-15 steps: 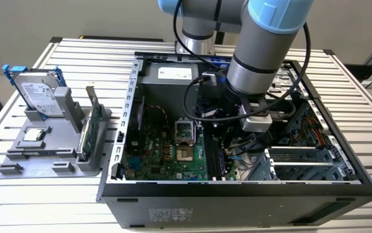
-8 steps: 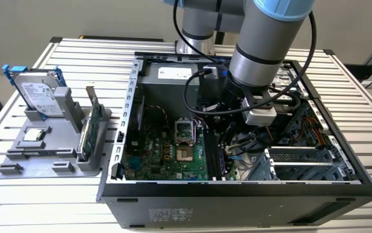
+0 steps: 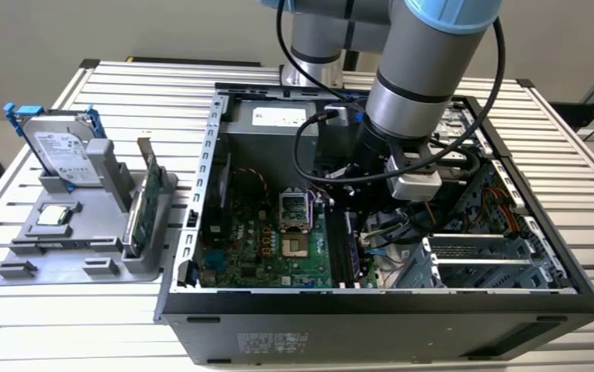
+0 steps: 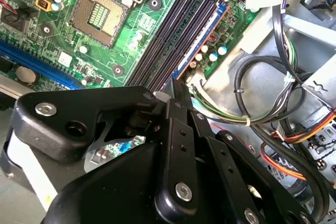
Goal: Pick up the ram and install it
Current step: 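Press down the ram until it locks into place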
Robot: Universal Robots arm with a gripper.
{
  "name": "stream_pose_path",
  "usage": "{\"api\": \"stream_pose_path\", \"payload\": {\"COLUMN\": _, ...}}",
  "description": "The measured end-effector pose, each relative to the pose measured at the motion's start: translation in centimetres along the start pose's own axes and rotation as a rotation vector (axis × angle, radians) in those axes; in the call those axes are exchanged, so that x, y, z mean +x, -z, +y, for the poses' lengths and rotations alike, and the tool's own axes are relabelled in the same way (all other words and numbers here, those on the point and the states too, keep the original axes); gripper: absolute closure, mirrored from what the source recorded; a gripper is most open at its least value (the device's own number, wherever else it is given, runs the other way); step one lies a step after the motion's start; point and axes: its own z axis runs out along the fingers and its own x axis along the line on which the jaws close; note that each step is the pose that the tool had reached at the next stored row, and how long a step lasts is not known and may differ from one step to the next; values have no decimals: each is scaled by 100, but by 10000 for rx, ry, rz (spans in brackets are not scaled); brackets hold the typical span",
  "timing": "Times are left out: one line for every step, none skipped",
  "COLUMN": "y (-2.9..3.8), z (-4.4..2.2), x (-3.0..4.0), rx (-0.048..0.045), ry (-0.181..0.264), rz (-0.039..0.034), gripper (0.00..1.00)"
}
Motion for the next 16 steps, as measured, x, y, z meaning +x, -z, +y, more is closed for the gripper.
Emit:
{"api": "stream_pose_path", "payload": {"y": 0, "z": 0, "x": 0, "rx": 1, "ry": 0, "rz": 1, "gripper": 100}}
{"api": "stream_pose_path", "payload": {"y": 0, "z": 0, "x": -1, "rx": 0, "ry": 0, "rz": 0, "gripper": 100}}
{"api": "stream_pose_path", "payload": {"y": 0, "z": 0, "x": -1, "rx": 0, "ry": -1, "rz": 0, "gripper": 100}}
{"api": "stream_pose_path", "payload": {"y": 0, "z": 0, "x": -1, "rx": 0, "ry": 0, "rz": 0, "gripper": 100}}
{"api": "stream_pose_path", "payload": {"y": 0, "z": 0, "x": -1, "rx": 0, "ry": 0, "rz": 0, "gripper": 100}}
{"api": "stream_pose_path", "payload": {"y": 0, "z": 0, "x": -1, "rx": 0, "ry": 0, "rz": 0, "gripper": 100}}
{"api": "stream_pose_path", "payload": {"y": 0, "z": 0, "x": -1, "rx": 0, "ry": 0, "rz": 0, "gripper": 100}}
{"api": "stream_pose_path", "payload": {"y": 0, "z": 0, "x": -1, "rx": 0, "ry": -1, "rz": 0, "gripper": 100}}
{"api": "stream_pose_path", "payload": {"y": 0, "z": 0, "x": -1, "rx": 0, "ry": -1, "rz": 0, "gripper": 100}}
{"api": "stream_pose_path", "payload": {"y": 0, "z": 0, "x": -2, "rx": 0, "ry": -1, "rz": 0, "gripper": 100}}
{"api": "stream_pose_path", "payload": {"y": 0, "z": 0, "x": -2, "rx": 0, "ry": 0, "rz": 0, "gripper": 100}}
{"api": "stream_pose_path", "payload": {"y": 0, "z": 0, "x": -3, "rx": -3, "ry": 26, "rz": 2, "gripper": 100}}
{"api": "stream_pose_path", "payload": {"y": 0, "z": 0, "x": -3, "rx": -5, "ry": 81, "rz": 6, "gripper": 100}}
{"api": "stream_pose_path", "payload": {"y": -1, "z": -1, "x": -2, "rx": -10, "ry": 163, "rz": 12, "gripper": 100}}
{"api": "stream_pose_path", "payload": {"y": -1, "z": -1, "x": -3, "rx": -16, "ry": 266, "rz": 19, "gripper": 100}}
{"api": "stream_pose_path", "payload": {"y": -1, "z": -1, "x": -3, "rx": -24, "ry": 405, "rz": 29, "gripper": 100}}
